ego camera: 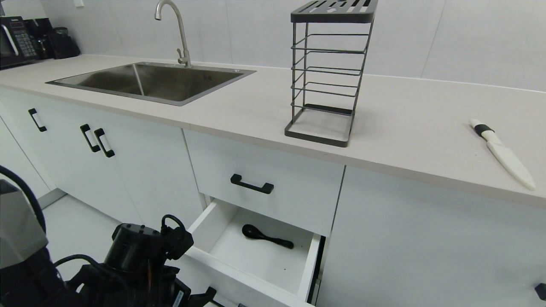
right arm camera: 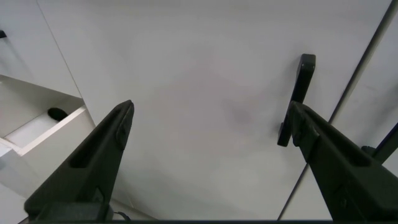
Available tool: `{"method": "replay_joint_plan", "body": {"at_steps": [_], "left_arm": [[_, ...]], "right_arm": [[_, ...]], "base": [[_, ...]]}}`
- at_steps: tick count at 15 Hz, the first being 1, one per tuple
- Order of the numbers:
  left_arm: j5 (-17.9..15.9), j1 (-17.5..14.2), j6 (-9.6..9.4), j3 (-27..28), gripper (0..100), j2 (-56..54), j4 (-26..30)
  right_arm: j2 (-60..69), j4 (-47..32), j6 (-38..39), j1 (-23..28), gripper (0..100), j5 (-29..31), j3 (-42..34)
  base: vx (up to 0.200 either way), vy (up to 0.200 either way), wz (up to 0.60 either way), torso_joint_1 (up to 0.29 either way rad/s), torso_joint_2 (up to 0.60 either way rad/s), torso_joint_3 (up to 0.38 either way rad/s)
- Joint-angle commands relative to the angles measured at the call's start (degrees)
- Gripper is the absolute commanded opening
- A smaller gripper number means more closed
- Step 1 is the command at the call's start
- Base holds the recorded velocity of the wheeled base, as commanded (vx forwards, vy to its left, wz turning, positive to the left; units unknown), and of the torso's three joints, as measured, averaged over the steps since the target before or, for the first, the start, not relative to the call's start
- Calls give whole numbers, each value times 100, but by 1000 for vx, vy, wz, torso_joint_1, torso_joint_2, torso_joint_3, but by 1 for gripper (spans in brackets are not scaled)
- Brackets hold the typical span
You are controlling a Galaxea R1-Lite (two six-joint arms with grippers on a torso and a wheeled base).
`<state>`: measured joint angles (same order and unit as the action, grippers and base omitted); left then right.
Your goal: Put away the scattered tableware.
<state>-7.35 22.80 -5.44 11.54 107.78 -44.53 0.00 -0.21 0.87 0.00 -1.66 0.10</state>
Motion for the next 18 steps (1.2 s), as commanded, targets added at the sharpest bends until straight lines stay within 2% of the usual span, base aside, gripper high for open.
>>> {"method": "replay_joint_plan", "body": {"at_steps": [1,3,7,9,18], "left_arm": [[6,6,8,23,100,156,-3],[6,-3,69,76,100,209,-91],[-3,-21,166,129,100,780,-1005],[-30,-38,166,181,100,877,-1066],[-56,-30,166,1052,100,1457,-1383]], "right_arm": [[-9,3,1,0,100,-1,-1],[-9,-6,1,0,100,-1,-1],[-9,-6,1,0,100,8,-1],[-9,-6,1,0,100,8,-1],[-9,-6,1,0,100,16,-1]], "base": [[0,0,0,0,0,0],[0,0,0,0,0,0],[0,0,0,0,0,0],[0,0,0,0,0,0],[0,0,0,0,0,0]]}}
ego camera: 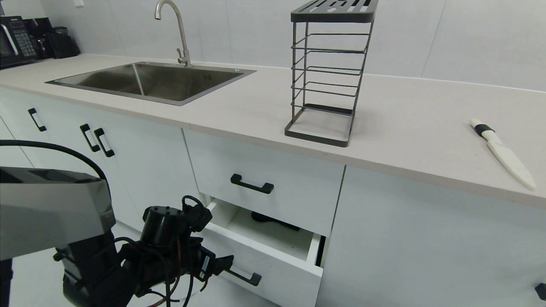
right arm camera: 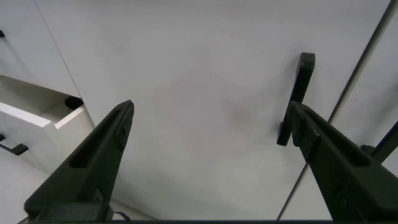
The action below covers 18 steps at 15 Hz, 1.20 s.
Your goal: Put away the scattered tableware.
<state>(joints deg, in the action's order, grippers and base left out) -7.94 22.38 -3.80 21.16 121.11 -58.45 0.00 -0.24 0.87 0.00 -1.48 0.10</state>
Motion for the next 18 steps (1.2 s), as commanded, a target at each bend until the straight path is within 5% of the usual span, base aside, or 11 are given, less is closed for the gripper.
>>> {"method": "replay_joint_plan", "body": {"at_steps": [1,18], "left_arm": [[3,3,2,195,100,158,1],[-24,-182,11,1461,100,923,-263]], "right_arm": [[0,-2,1,0,100,-2,-1],[0,-2,1,0,100,-2,-1]], "base": [[0,0,0,0,0,0],[0,0,0,0,0,0]]}}
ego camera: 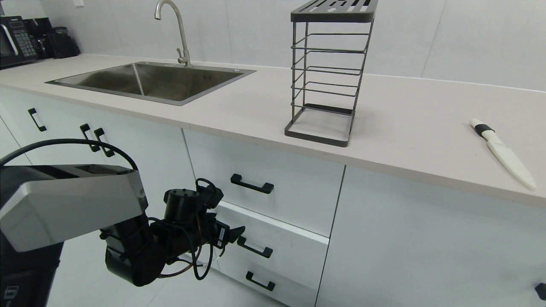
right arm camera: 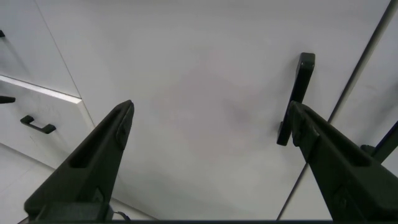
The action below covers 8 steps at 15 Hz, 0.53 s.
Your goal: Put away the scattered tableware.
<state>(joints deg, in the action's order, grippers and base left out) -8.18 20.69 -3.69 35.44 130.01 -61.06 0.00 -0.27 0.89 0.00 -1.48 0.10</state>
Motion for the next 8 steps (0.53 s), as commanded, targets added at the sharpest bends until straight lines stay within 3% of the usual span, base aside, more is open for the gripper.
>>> {"method": "replay_joint_plan", "body": {"at_steps": [1,8], "left_arm": [[1,-12,0,112,100,68,-2],[1,-21,-9,183,100,59,-20]], "right_arm": [[-9,0,-1,0,100,-2,-1],[-9,0,-1,0,100,-2,-1]], "base": [[0,0,0,0,0,0],[0,0,0,0,0,0]]}}
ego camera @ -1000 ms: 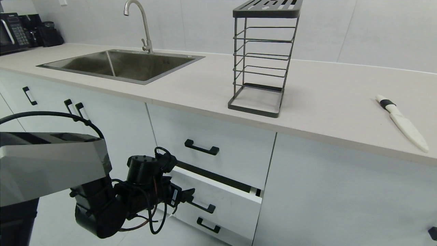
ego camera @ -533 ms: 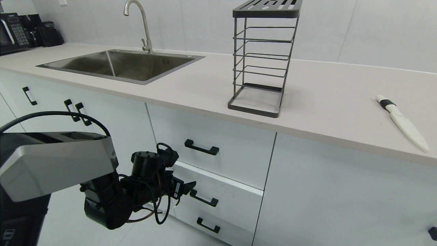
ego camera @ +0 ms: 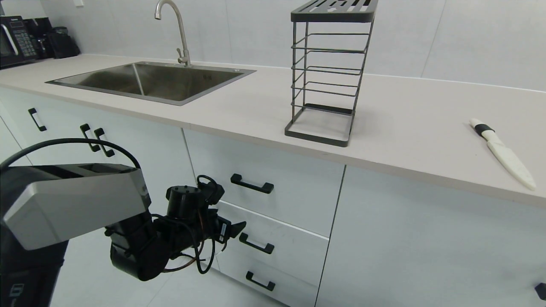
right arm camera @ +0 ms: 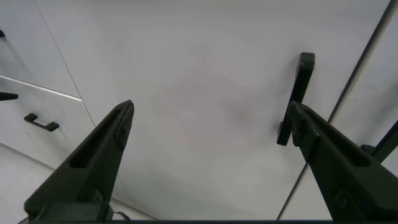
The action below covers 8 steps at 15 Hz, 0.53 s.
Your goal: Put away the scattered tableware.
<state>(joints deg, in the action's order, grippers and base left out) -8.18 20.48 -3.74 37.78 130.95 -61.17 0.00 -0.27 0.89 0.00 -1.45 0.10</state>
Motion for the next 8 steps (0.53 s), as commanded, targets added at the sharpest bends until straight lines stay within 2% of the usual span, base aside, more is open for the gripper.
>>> {"method": "replay_joint_plan", "body": {"at_steps": [1,3,8], "left_arm": [[9,17,-4,-236,100,-87,-35],[9,17,-4,-587,100,-369,-149],[1,9,-21,-1959,100,-2074,-167]], "right_arm": [[-9,0,-1,0,100,-4,-1],[-9,0,8,0,100,-4,-1],[-9,0,-1,0,100,-4,-1]], "base": [[0,0,0,0,0,0],[0,0,0,0,0,0],[0,0,0,0,0,0]]}}
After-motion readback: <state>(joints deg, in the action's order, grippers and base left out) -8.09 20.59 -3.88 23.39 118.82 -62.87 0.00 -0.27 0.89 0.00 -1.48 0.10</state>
